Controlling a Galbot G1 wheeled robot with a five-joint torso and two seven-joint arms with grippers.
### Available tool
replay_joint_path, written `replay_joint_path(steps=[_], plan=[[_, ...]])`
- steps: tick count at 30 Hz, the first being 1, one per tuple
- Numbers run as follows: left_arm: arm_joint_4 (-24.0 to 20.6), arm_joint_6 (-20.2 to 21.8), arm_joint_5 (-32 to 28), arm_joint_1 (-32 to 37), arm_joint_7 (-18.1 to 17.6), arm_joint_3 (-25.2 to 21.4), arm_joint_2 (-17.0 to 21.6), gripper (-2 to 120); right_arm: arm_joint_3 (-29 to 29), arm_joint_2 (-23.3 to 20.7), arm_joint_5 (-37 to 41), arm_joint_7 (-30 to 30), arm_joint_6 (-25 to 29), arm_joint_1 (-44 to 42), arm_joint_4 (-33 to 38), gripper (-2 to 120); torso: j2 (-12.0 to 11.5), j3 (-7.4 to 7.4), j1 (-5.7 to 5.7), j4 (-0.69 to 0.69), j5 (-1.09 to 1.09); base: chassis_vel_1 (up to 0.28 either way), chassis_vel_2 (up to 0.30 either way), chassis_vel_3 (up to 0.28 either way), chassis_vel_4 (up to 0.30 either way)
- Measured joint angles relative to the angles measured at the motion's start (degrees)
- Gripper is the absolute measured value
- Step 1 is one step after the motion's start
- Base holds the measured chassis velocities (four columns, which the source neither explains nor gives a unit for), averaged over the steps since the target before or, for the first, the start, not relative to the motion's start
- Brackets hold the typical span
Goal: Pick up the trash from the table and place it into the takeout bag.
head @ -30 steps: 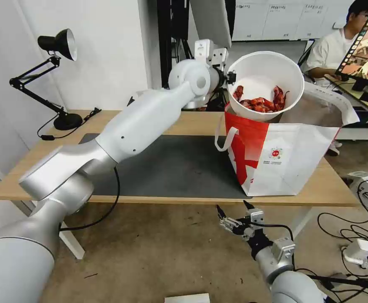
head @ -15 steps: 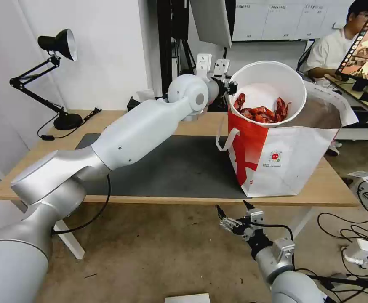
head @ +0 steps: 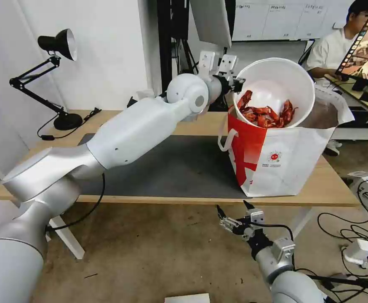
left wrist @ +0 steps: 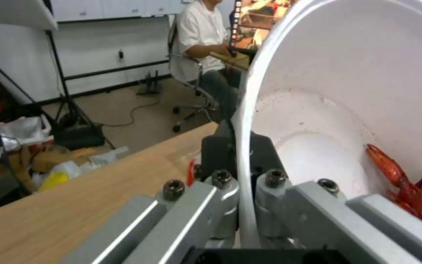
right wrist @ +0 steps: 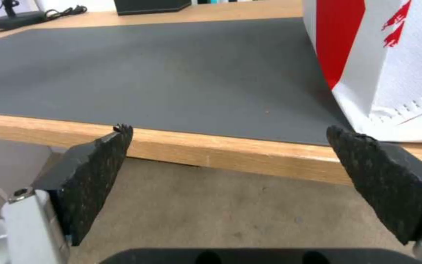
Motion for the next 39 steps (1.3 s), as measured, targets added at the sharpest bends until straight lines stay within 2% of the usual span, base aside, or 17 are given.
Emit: replay_joint_path(steps=[8, 13, 15, 17, 18, 21, 22, 24, 25, 27, 29, 31, 33, 36, 37, 39], plan=[[-0.69, 0.0, -0.16, 0.02, -0.05, 1.92, 0.05, 0, 0.0, -0.01, 0.0, 0.0, 0.0, 0.0, 0.0, 100, 0.0, 0.0, 0.0, -0.01, 0.0, 0.0, 0.0, 0.0, 0.0], [-1.25, 1.64, -0.11, 0.03, 2.69, 3.1, 1.0, 0, 0.0, 0.0, 0.0, 0.0, 0.0, 0.0, 0.0, 100, 0.0, 0.0, 0.0, 0.0, 0.0, 0.0, 0.0, 0.0, 0.0], [-1.61, 2.04, -0.11, 0.03, 3.09, 3.24, 1.05, 4, 0.0, 0.0, 0.0, 0.0, 0.0, 0.0, 0.0, 100, 0.0, 0.0, 0.0, 0.0, 0.0, 0.0, 0.0, 0.0, 0.0], [-2.01, 2.36, -0.2, -0.02, 3.63, 3.39, 1.05, 13, 0.0, 0.0, 0.0, 0.0, 0.0, 0.0, 0.0, 100, 0.0, 0.0, 0.0, -0.01, 0.0, 0.0, 0.0, 0.0, 0.0], [-2.01, 2.36, -0.2, -0.02, 3.63, 3.39, 1.05, 13, 0.0, 0.0, 0.0, 0.0, 0.0, 0.0, 0.0, 100, 0.0, 0.0, 0.0, -0.01, 0.0, 0.0, 0.0, 0.0, 0.0], [-2.26, 2.51, -0.47, -0.14, 4.3, 3.46, 0.94, 29, 0.0, 0.0, 0.0, 0.0, 0.0, 0.0, 0.0, 100, 0.0, 0.0, 0.0, 0.0, 0.0, 0.0, 0.0, 0.0, 0.0], [-2.26, 2.51, -0.47, -0.14, 4.3, 3.46, 0.94, 29, 0.0, 0.0, 0.0, 0.0, 0.0, 0.0, 0.0, 100, 0.0, 0.0, 0.0, 0.0, 0.0, 0.0, 0.0, 0.0, 0.0], [-2.4, 2.56, -0.59, -0.17, 4.32, 3.45, 0.92, 38, 0.0, 0.0, 0.0, 0.0, 0.0, 0.0, 0.0, 100, 0.0, 0.0, 0.0, 0.0, 0.0, 0.0, 0.0, 0.0, 0.0], [-2.4, 2.56, -0.59, -0.17, 4.32, 3.45, 0.92, 38, 0.0, 0.0, 0.0, 0.0, 0.0, 0.0, 0.0, 100, 0.0, 0.0, 0.0, 0.0, 0.0, 0.0, 0.0, 0.0, 0.0], [-2.63, 2.56, -0.63, -0.16, 4.34, 3.29, 1.09, 50, 0.0, 0.0, 0.0, 0.0, 0.0, 0.0, 0.0, 100, 0.0, 0.0, 0.0, -0.01, 0.0, 0.0, 0.0, 0.0, 0.0], [-2.92, 2.43, -0.6, -0.08, 4.45, 3.18, 1.43, 54, 0.0, 0.0, 0.0, 0.0, 0.0, 0.0, 0.0, 100, 0.0, 0.0, 0.01, -0.01, 0.0, 0.0, 0.0, 0.0, 0.0], [-3.91, 0.85, -0.36, 0.41, 5.03, 3.14, 3.02, 66, 0.0, 0.0, 0.0, 0.0, 0.0, 0.0, 0.0, 100, 0.0, 0.0, 0.0, -0.01, 0.0, 0.0, 0.0, 0.0, 0.0], [-4.29, 0.16, -0.19, 0.64, 5.28, 3.14, 3.68, 69, 0.0, 0.0, 0.0, 0.0, 0.0, 0.0, 0.0, 100, 0.0, 0.0, 0.0, 0.0, 0.0, 0.0, 0.0, 0.0, 0.0], [-5.86, -2.32, 0.7, 1.88, 6.1, 3.02, 6.31, 82, 0.0, 0.0, 0.0, 0.0, 0.0, 0.0, 0.0, 100, 0.0, 0.0, 0.0, 0.01, -0.01, 0.0, 0.0, 0.0, 0.0], [-5.86, -2.32, 0.7, 1.88, 6.1, 3.02, 6.31, 82, 0.0, 0.0, 0.0, 0.0, 0.0, 0.0, 0.0, 100, 0.0, 0.0, 0.0, 0.01, -0.01, 0.0, 0.0, 0.0, 0.0], [-7.27, -3.82, 2.2, 3.14, 6.14, 2.17, 8.34, 93, 0.0, 0.0, 0.0, 0.0, 0.0, 0.0, 0.0, 100, 0.0, 0.0, 0.0, -0.01, 0.0, 0.0, 0.0, 0.0, 0.0]])
